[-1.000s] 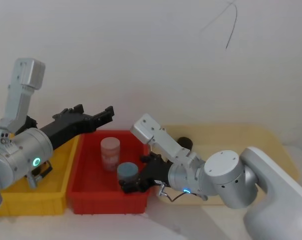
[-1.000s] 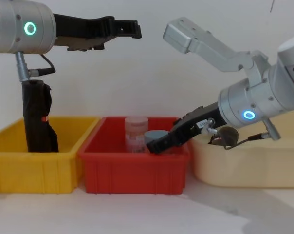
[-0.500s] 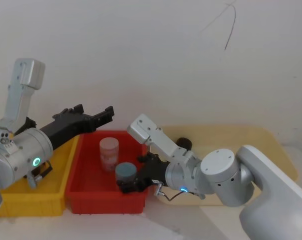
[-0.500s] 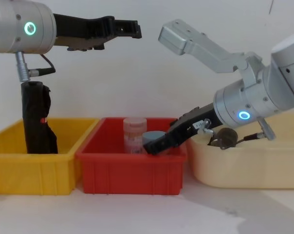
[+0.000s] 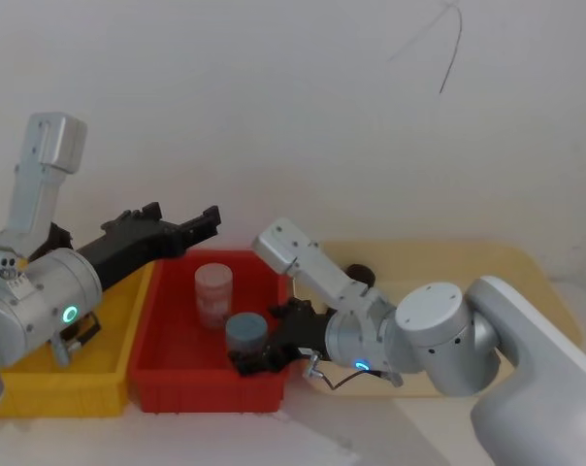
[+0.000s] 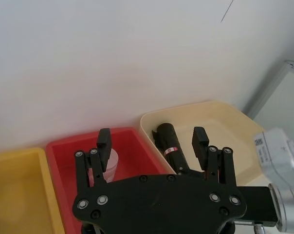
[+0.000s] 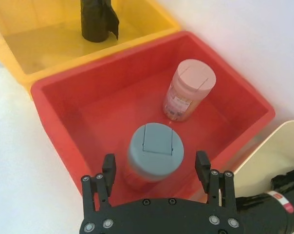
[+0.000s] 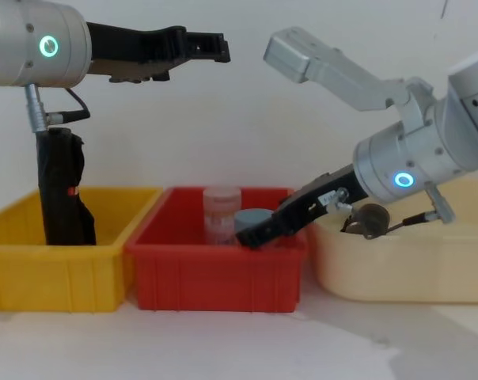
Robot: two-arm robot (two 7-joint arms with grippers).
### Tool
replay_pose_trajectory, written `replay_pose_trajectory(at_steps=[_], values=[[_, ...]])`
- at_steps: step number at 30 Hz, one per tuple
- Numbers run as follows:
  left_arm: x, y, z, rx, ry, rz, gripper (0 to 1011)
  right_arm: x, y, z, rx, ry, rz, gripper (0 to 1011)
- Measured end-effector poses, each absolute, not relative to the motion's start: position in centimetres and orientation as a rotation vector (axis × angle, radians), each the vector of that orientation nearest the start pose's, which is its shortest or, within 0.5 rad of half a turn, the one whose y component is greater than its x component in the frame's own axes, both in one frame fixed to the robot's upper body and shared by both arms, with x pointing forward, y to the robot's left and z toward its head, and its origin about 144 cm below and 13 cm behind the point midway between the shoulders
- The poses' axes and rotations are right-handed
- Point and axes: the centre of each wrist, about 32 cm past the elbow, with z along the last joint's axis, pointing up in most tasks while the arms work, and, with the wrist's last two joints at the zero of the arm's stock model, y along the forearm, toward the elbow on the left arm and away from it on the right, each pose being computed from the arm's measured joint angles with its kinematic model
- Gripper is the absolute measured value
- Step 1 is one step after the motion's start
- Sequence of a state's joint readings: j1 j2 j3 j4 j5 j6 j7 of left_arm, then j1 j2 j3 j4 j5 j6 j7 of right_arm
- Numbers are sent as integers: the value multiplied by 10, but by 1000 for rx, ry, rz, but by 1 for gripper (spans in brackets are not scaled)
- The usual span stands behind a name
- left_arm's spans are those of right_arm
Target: Pick up the garbage bag with the one hand and transfer it to the other hand.
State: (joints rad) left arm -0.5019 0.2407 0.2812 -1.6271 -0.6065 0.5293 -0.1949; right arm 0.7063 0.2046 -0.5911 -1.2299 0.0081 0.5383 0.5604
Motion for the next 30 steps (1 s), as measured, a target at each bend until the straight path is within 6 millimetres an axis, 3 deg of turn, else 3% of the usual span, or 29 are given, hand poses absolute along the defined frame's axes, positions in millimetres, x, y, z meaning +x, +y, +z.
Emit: replay_pose_trajectory(at_steps=[19,30], values=[[550,204,1330,-87,194,943,1000,608,-150,1299,-507,7,-744,1001],[550,204,1330,-87,194,943,1000,609,-148,1297,-519,19,-733,1001]])
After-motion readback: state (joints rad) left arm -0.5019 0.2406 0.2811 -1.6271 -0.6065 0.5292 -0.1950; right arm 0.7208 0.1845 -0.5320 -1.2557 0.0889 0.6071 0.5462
